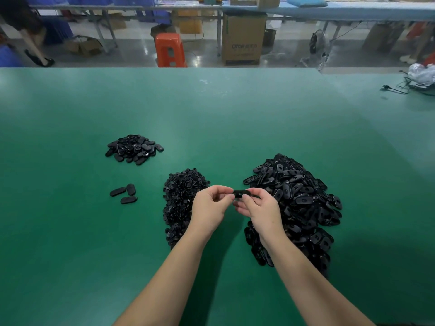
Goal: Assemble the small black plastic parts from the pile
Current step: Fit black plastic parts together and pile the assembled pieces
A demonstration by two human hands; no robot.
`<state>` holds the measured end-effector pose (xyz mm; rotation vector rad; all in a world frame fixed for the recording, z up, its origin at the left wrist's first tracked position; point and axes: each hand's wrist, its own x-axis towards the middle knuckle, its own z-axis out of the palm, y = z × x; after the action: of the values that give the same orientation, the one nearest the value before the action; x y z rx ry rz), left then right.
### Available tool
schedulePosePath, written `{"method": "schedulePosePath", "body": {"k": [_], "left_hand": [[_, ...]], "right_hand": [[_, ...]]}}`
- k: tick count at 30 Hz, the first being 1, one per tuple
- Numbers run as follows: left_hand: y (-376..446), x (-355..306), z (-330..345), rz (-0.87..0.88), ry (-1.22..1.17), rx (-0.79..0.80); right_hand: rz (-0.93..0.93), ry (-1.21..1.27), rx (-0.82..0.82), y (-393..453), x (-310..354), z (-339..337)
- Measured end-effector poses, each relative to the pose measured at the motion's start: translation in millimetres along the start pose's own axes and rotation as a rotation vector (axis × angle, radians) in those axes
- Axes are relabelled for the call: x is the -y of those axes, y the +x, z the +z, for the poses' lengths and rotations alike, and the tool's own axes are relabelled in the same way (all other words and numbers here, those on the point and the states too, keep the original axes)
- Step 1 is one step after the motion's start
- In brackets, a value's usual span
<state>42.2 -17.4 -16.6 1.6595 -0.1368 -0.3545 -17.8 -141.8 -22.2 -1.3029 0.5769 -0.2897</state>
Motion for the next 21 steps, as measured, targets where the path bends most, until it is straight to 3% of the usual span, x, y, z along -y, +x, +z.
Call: {"method": "schedulePosePath", "body": {"k": [5, 15, 21], "left_hand": [[0.2, -1.2, 1.9, 0.024, 0.068, -0.039], [-0.5, -3.5, 4.7, 0.02, 0.158, -0.101], [-0.6, -7.3, 1.6, 0.02, 0.207, -0.068]], "right_hand": [[-0.002, -0.009, 0.033, -3.0, -0.9, 6.6], [-0.134, -0.257, 0.037, -6.1, -10.1, 5.1], [-0.167, -0.298, 0.041, -9.8, -9.6, 4.2]]}}
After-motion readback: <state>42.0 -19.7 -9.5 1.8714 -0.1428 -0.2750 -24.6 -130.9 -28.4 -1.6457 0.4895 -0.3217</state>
